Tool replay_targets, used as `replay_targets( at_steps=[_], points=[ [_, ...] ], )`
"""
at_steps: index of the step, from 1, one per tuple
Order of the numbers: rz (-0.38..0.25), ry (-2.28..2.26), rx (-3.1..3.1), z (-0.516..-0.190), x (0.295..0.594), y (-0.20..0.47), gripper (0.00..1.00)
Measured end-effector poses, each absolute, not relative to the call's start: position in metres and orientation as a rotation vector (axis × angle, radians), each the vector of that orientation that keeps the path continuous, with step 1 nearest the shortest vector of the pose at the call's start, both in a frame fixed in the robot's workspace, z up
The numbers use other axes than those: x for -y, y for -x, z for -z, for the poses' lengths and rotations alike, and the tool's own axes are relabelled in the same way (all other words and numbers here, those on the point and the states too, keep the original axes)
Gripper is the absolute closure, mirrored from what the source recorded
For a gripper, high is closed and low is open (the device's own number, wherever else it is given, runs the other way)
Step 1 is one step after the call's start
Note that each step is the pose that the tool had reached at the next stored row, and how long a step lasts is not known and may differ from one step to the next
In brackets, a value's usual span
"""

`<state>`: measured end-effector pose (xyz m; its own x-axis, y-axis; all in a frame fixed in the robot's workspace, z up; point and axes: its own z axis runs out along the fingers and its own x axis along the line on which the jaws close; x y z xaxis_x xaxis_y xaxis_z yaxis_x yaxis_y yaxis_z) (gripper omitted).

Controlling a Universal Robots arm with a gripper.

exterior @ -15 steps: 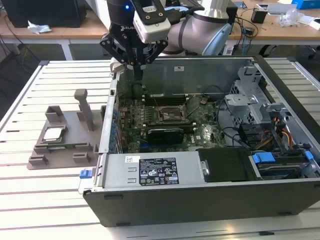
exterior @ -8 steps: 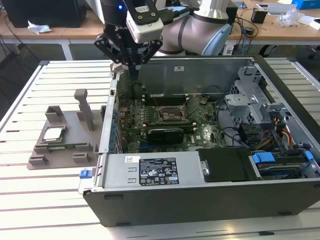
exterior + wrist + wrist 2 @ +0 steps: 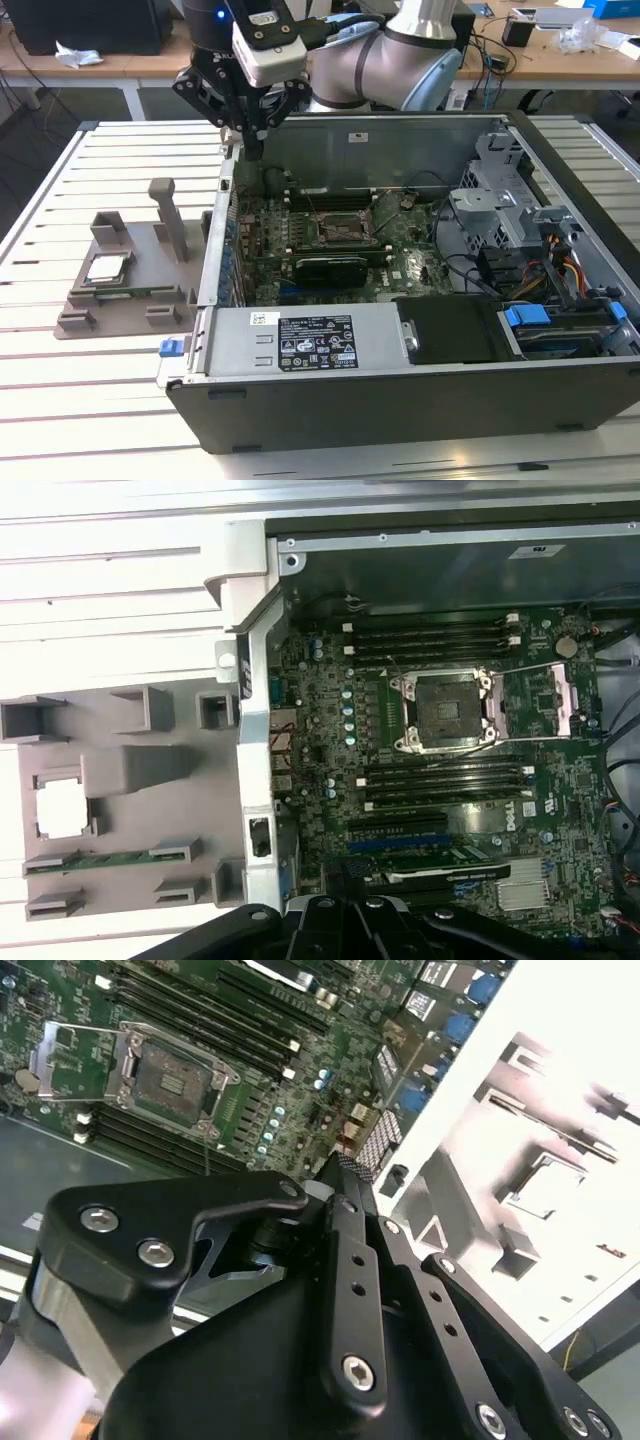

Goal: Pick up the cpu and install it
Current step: 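Reach for the cpu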

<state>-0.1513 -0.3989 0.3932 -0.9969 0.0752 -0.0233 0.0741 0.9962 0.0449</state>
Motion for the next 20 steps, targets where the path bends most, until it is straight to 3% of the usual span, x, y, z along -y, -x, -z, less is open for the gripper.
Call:
replay_targets(
  at_steps=[20],
  points=[
    [-0.069,-0.117,-3.114,-0.393,0.399,0.216,0.89]
  ],
)
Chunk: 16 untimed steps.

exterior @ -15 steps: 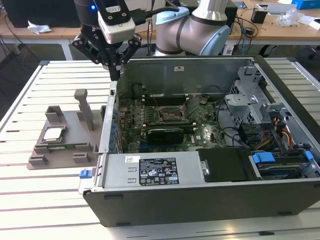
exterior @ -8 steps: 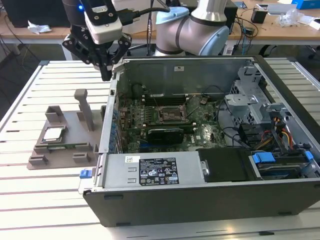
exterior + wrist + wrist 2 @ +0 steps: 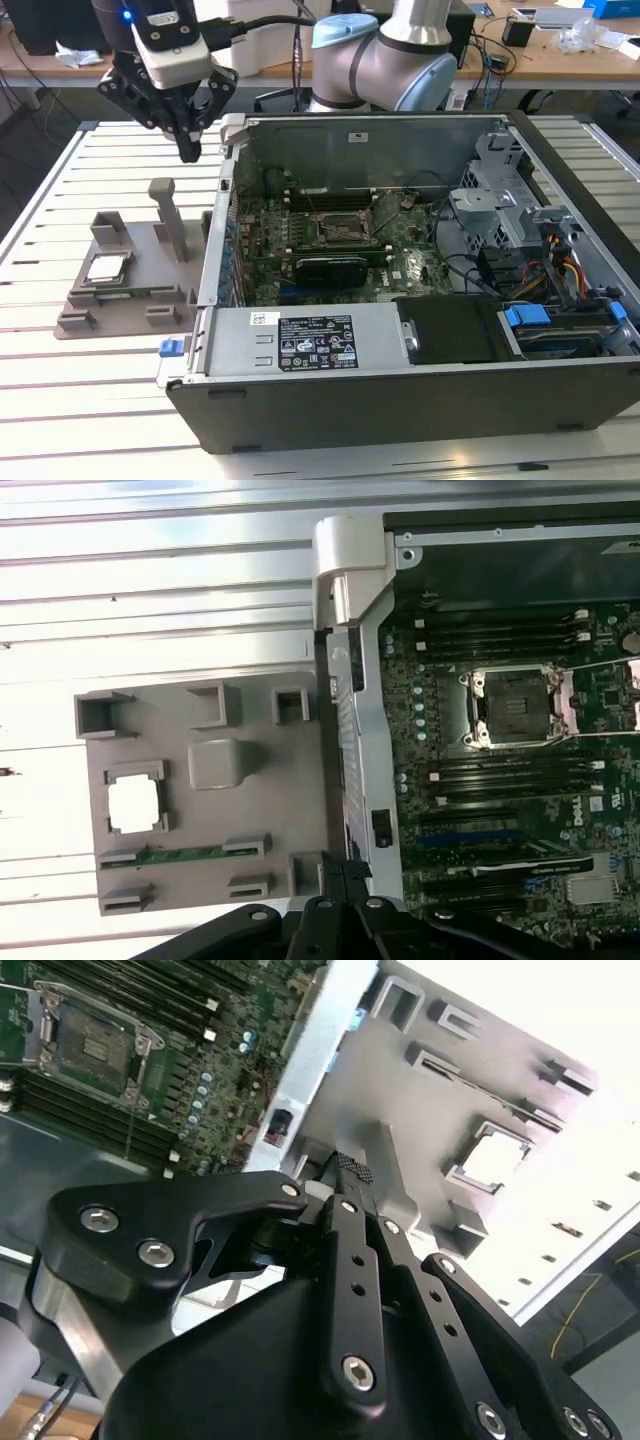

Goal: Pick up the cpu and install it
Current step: 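Reach for the cpu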

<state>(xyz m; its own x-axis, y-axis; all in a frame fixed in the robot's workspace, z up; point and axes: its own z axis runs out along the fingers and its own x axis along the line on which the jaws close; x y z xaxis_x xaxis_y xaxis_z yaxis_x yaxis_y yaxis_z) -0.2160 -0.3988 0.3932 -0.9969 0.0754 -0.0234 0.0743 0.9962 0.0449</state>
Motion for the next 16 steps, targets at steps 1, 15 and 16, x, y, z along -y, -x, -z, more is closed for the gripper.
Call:
replay_targets(
  at_steps=[1,15,16],
  points=[
    [-0.069,-0.117,-3.114,-0.393,0.399,0.219,0.89],
    [-0.069,-0.116,-3.114,-0.392,0.395,0.316,0.89],
    [-0.069,-0.117,-3.114,-0.392,0.395,0.322,0.89]
  ],
)
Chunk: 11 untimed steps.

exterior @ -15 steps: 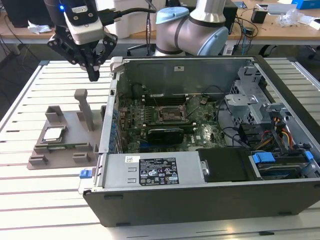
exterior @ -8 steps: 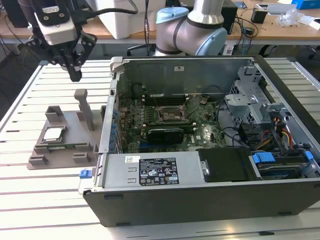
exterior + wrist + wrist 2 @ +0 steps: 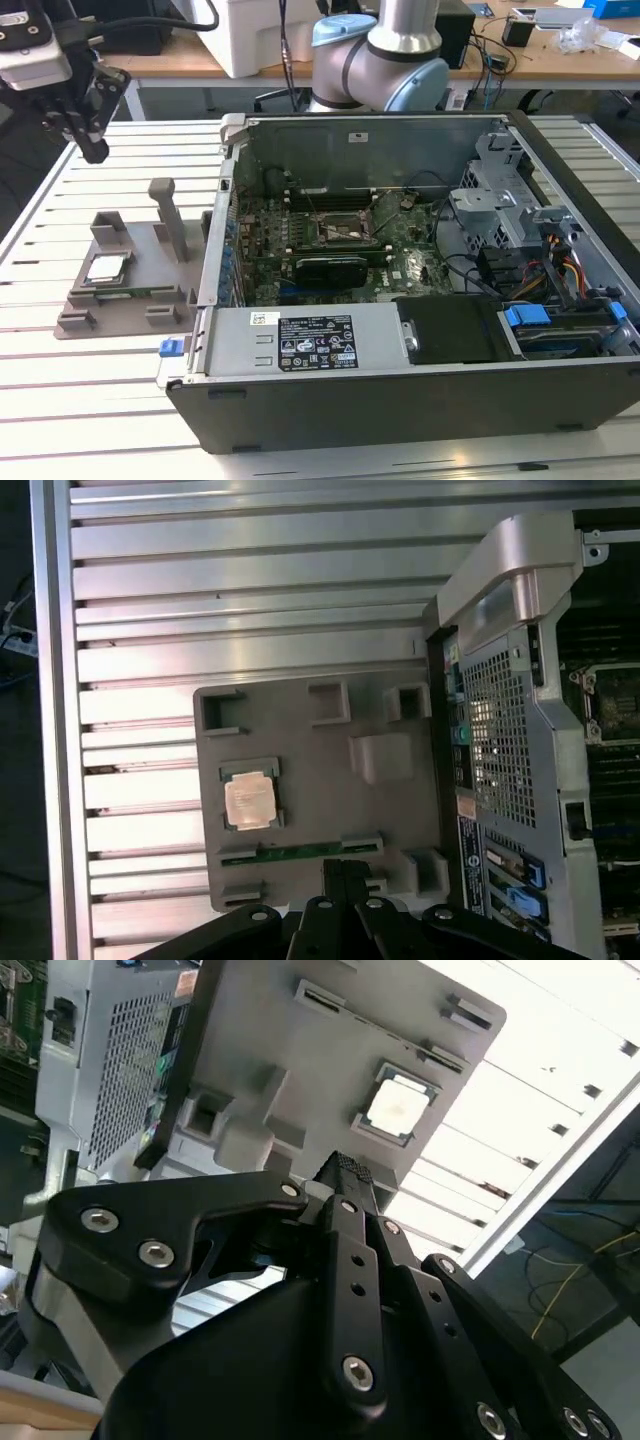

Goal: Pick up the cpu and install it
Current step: 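Reach for the cpu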

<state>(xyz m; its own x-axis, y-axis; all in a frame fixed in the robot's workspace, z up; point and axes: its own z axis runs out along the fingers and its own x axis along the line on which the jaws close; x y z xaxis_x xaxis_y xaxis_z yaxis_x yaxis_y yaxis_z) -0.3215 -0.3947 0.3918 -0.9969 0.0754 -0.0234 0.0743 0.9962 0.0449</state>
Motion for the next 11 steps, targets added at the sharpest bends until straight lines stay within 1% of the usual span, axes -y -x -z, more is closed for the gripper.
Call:
replay_targets(
  at_steps=[11],
  points=[
    [-0.069,-0.116,-3.114,-0.391,0.395,0.367,0.89]
  ],
)
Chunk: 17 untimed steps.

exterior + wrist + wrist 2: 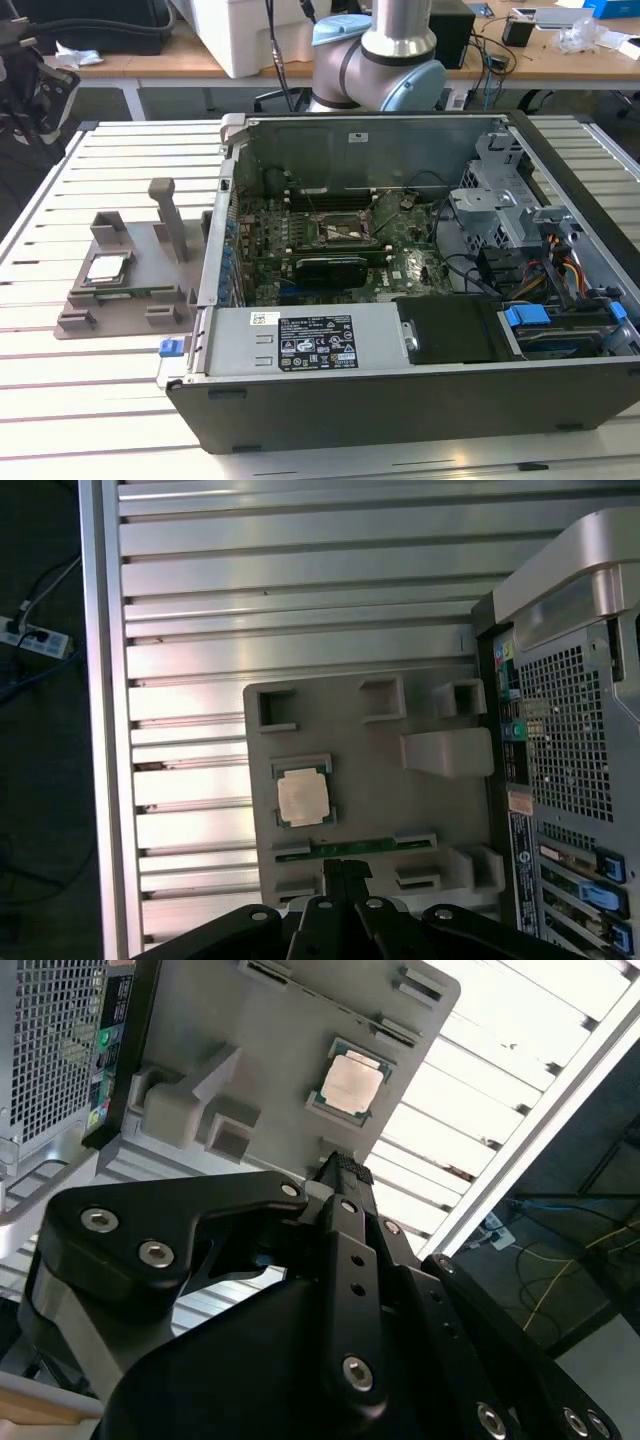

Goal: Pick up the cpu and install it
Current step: 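Reach for the cpu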

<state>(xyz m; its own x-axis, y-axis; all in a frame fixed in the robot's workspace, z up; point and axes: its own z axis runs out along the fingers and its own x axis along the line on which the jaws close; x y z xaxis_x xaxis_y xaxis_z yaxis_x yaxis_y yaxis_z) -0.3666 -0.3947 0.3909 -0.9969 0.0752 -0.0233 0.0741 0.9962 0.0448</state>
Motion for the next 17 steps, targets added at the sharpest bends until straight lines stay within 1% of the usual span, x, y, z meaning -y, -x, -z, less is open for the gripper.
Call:
replay_targets(
  at_steps=[17],
  points=[
    [-0.068,-0.117,-3.114,-0.389,0.395,0.416,0.89]
  ],
)
